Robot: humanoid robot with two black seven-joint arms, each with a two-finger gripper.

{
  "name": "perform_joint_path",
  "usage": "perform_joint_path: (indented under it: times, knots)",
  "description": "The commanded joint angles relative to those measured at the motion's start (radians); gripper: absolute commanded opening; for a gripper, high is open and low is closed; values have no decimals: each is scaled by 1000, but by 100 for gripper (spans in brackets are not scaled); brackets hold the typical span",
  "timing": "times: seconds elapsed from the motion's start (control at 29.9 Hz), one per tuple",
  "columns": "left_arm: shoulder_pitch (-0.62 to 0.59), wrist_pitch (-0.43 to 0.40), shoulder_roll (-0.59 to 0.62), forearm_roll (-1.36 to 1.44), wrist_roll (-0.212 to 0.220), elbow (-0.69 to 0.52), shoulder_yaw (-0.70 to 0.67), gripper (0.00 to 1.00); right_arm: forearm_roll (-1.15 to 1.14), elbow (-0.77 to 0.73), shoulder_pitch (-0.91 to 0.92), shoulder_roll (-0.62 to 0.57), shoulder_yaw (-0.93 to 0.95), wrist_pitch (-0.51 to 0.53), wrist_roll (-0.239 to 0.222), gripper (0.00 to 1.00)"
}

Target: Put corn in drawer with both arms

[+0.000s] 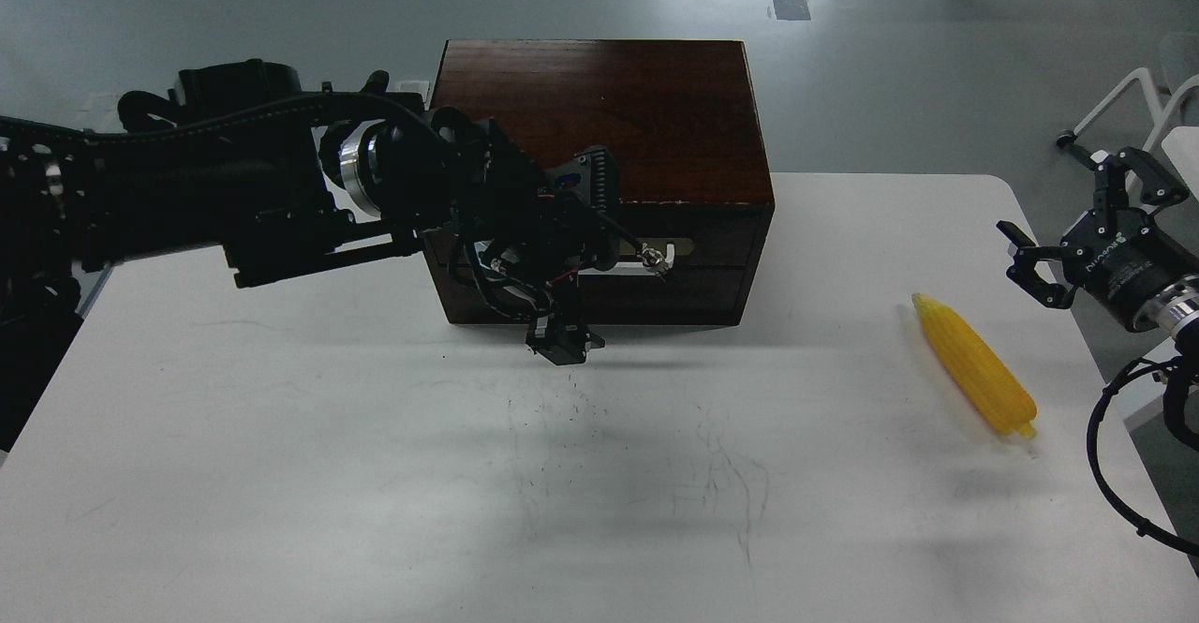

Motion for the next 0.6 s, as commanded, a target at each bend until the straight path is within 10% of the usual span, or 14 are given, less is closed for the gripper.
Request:
perform_joint_path:
  times: [0.0,0.57]
  knots:
    - [4,0,0,0,0,-6,1,99,0,0,0,-1,0,0,0,100]
    - [4,0,17,-3,0,-90,11,99,0,0,0,-7,5,0,0,100]
